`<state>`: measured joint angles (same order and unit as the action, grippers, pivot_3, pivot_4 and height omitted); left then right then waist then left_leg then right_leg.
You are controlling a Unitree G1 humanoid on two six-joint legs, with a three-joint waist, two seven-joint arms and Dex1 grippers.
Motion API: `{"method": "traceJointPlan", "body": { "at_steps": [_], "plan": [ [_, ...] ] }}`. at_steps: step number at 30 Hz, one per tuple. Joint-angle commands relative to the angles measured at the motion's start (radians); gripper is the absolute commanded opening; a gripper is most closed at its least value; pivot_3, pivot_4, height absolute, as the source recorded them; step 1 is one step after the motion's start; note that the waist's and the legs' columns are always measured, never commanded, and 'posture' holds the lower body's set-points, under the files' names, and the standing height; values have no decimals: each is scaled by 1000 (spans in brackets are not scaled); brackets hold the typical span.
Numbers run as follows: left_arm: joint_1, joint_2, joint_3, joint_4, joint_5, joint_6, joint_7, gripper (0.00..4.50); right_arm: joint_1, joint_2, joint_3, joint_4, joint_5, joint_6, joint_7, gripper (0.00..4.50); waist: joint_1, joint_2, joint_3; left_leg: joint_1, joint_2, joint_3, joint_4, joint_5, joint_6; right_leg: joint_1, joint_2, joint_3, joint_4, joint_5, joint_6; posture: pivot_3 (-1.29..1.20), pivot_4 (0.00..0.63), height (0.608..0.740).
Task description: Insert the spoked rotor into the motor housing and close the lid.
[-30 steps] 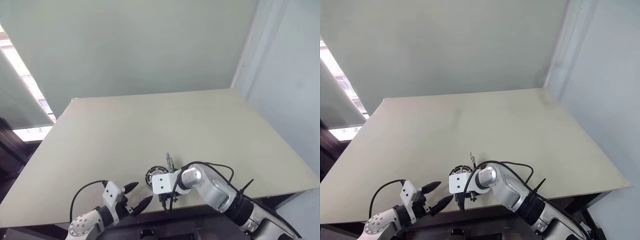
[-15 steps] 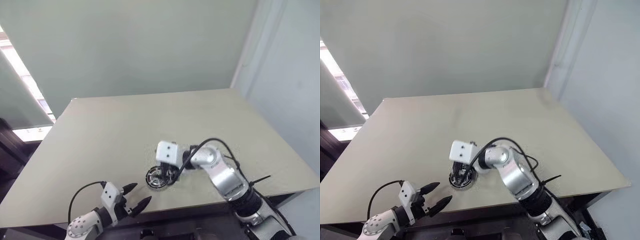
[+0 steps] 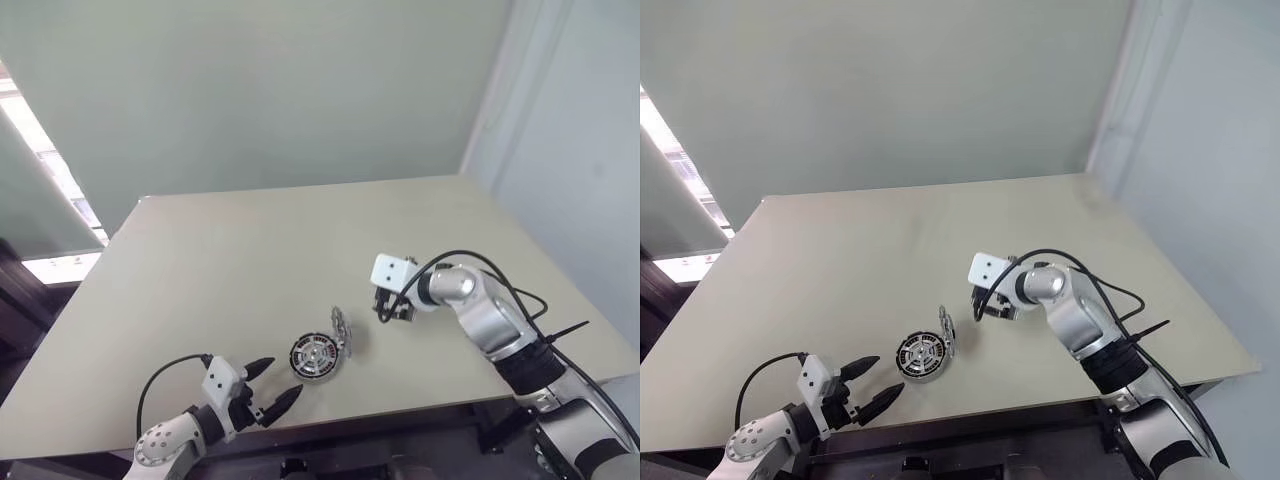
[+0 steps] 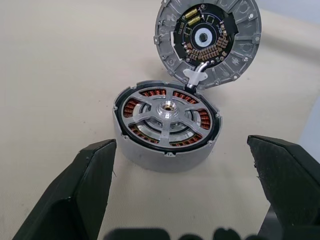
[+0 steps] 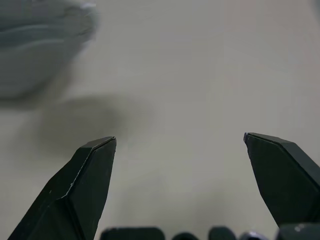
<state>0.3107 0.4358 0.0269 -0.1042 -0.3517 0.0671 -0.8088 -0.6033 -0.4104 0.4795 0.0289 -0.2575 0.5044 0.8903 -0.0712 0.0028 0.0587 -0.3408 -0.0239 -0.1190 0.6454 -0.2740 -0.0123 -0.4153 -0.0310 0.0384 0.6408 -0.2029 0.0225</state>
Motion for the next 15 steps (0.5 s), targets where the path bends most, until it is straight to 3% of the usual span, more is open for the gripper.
{"method": "traceJointPlan", "body": {
  "at_steps": [1, 6, 15],
  "plan": [
    [-7, 15, 26, -13, -8, -12, -4, 4500, 17, 67, 1, -65, 84, 24, 34, 4469, 0, 0, 0, 0, 0, 0, 0, 0, 0, 0, 0, 0, 0, 0, 0, 0, 0, 740],
    [-5, 20, 29, -16, -9, -11, -4, 4500, 48, 203, 21, -59, 150, 69, 7, 4469, 0, 0, 0, 0, 0, -1, 2, 0, 0, 1, 0, 0, 1, 0, 0, 0, 0, 740],
    [7, 18, 34, -32, -8, -9, 4, 4500, 52, 274, 34, 55, 168, 16, -49, 4469, 1, 0, 0, 0, -1, -1, 3, 0, 0, 1, -1, 0, 1, 0, 0, 0, 0, 740]
  ]
}}
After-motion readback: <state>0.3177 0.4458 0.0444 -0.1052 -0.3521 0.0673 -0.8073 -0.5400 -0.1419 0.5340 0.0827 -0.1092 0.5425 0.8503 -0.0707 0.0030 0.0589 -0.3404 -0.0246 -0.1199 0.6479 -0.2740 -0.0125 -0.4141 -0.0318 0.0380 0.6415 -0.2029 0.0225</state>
